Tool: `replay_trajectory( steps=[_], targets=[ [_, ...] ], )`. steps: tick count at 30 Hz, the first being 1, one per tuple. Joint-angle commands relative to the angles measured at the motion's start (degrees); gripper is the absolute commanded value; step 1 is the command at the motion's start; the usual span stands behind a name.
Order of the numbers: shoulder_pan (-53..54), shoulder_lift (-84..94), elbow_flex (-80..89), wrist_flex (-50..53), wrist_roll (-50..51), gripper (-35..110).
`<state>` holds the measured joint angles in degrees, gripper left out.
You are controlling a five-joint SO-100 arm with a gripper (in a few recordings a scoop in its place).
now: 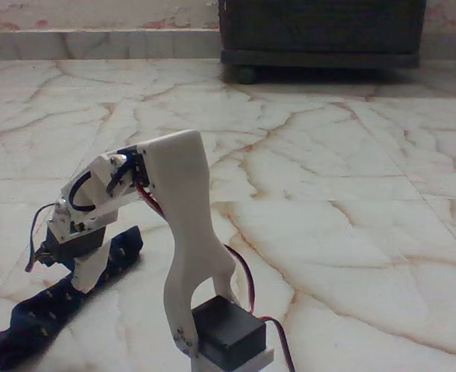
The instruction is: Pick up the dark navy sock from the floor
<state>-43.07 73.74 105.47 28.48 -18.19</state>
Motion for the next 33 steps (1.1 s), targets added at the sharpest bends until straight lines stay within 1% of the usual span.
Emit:
replay_trajectory(
  steps=[1, 5, 15, 19, 24, 33],
  targets=[
    [-1.7, 0.6, -2.6, 0.4, 1.8, 8],
    [-6.0, -3.4, -4.7, 0.2, 6.6, 8],
    [-9.2, -21.3, -22.1, 0.3, 11.2, 8],
    [-9.4, -27.2, -24.1, -0.9, 11.2, 8],
    [-9.8, -32.8, -26.1, -4.0, 8.7, 7],
    [-9.8, -33.3, -25.7, -5.1, 6.9, 2]
  ],
)
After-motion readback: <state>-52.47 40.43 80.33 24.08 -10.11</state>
